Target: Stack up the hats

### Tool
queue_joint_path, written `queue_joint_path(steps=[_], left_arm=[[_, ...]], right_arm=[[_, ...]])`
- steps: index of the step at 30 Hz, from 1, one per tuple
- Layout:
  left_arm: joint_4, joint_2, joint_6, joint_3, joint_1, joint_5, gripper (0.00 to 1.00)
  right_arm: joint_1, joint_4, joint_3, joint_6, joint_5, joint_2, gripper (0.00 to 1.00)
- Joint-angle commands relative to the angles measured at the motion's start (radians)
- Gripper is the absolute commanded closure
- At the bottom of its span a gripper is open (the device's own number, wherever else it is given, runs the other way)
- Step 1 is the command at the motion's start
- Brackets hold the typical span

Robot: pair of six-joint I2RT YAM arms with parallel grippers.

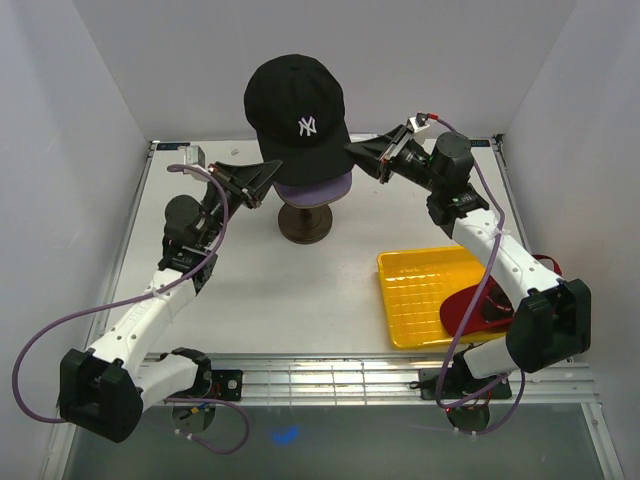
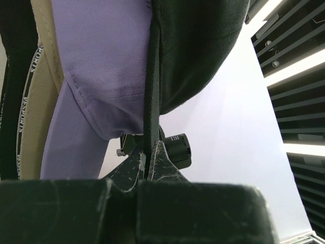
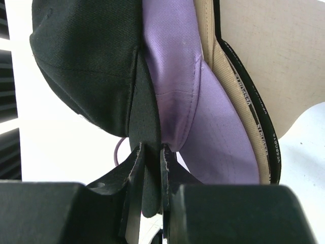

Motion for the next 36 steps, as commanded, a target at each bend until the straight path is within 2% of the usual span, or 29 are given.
queue_joint_path(steps=[1, 36], left_arm=[[-0.201, 0.039, 0.042, -0.081, -0.052, 0.228, 1.00], [-0.169, 0.070, -0.035, -0.268, -0.052, 0.228, 1.00]], right_arm=[[0.014, -0.075, -0.044, -0.067, -0.017, 0.020, 0.92], [-0.029, -0.122, -0.167, -0.158, 0.000, 0.043, 0.92]])
